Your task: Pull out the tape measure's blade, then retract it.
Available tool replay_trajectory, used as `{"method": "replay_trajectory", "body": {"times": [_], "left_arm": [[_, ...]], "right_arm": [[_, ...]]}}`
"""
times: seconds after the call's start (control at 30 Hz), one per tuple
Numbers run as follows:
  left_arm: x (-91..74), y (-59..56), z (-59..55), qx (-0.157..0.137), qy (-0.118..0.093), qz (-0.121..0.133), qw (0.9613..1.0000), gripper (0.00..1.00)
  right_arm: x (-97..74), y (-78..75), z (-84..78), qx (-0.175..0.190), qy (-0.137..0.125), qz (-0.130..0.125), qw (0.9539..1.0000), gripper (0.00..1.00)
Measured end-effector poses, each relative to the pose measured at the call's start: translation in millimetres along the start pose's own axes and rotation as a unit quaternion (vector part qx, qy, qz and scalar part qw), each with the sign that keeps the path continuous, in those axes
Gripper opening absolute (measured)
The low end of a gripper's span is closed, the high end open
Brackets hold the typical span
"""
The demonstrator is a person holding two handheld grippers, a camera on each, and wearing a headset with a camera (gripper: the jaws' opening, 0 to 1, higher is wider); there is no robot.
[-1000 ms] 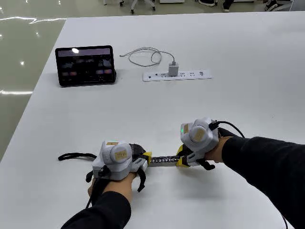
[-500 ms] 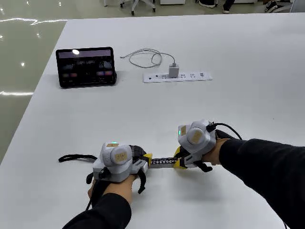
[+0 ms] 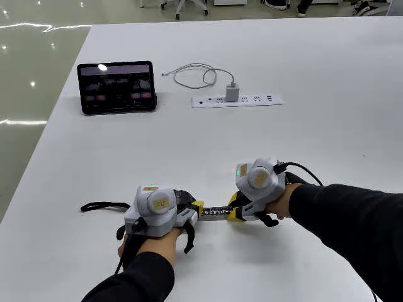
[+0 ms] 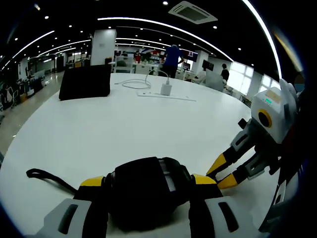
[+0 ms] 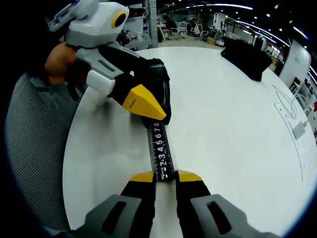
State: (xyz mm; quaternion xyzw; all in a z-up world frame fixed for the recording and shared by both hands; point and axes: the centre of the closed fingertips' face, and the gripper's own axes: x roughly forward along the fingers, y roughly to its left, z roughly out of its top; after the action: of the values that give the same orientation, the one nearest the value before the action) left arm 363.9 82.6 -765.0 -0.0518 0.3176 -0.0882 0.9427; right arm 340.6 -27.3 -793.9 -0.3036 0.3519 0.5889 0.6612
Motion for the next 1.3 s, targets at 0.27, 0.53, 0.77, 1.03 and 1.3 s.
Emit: {"method": "replay_trajectory", "body": {"times": [0.27, 0.53, 0.77, 1.03, 1.3], "left_arm": [[0.7, 0.3, -0.1, 0.004, 0.0, 0.0, 1.0, 0.62], [1.1, 0.7, 0.0, 0.002, 0.001, 0.0, 1.0, 0.62], [0.9, 0.7, 0.1, -0.001, 0.001, 0.001, 1.0, 0.62], [1.2, 0.6, 0.7, -0.005, 0.001, -0.001, 1.0, 0.62], [0.5, 1.0, 0.5, -0.006, 0.001, -0.003, 1.0, 0.62]], "right_arm": [[6.1, 1.6, 6.5, -0.004, -0.005, -0.001, 1.0, 0.11], [11.8, 3.2, 13.5, -0.007, -0.011, 0.003, 0.9999, 0.11], [15.4, 3.9, 17.5, -0.006, -0.015, 0.006, 0.9999, 0.11], [20.1, 4.5, 24.7, -0.01, -0.02, 0.008, 0.9997, 0.11], [24.1, 5.3, 31.3, -0.01, -0.021, 0.01, 0.9997, 0.1]]}}
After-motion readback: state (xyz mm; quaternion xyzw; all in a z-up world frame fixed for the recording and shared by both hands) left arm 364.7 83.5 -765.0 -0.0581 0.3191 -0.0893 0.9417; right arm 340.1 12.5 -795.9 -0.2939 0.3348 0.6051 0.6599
